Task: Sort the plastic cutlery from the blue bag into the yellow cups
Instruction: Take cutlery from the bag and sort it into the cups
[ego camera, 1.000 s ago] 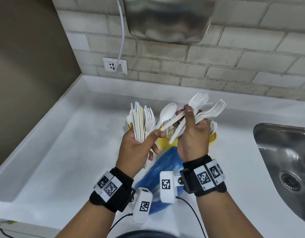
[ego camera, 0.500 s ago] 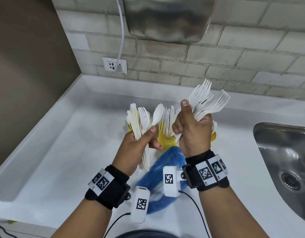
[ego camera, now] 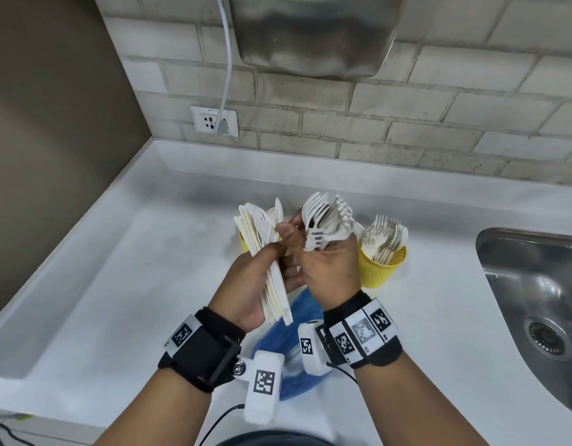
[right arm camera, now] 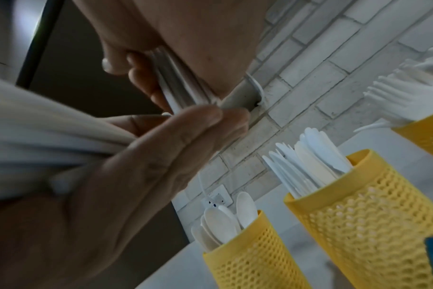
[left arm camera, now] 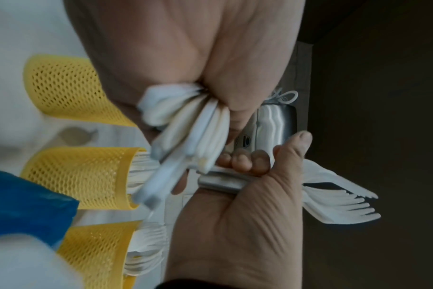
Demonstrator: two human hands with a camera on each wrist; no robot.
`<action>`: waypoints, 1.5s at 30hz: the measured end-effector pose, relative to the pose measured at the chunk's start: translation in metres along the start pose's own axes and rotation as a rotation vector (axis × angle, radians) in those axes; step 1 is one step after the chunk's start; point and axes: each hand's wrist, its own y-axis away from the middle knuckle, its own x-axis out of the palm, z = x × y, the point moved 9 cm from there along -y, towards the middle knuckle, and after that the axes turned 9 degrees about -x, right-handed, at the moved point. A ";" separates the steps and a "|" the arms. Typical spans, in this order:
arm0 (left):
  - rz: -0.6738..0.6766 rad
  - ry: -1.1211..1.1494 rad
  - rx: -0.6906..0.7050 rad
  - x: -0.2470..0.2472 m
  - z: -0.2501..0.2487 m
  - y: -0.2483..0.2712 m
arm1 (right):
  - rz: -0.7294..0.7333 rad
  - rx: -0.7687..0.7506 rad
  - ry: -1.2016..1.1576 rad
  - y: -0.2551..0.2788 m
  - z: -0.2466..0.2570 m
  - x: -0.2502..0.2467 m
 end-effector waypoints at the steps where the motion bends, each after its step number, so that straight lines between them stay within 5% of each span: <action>1: 0.008 0.007 -0.002 -0.001 0.001 -0.001 | 0.014 0.012 0.001 0.003 -0.001 0.002; 19: -0.083 -0.015 0.028 -0.008 -0.006 0.003 | -0.058 -0.076 0.232 -0.003 -0.012 -0.034; 25: -0.134 -0.245 0.160 -0.008 -0.012 0.007 | -0.293 0.134 0.219 -0.004 -0.020 -0.089; 32: -0.198 -0.450 0.286 -0.007 -0.025 0.017 | -0.525 0.049 0.623 -0.011 -0.015 -0.176; 39: -0.161 -0.579 0.308 0.006 -0.021 0.019 | -0.450 -0.019 0.881 -0.014 -0.054 -0.198; 45: -0.108 -0.609 0.323 0.014 -0.020 0.022 | -0.360 0.169 0.948 -0.003 -0.087 -0.190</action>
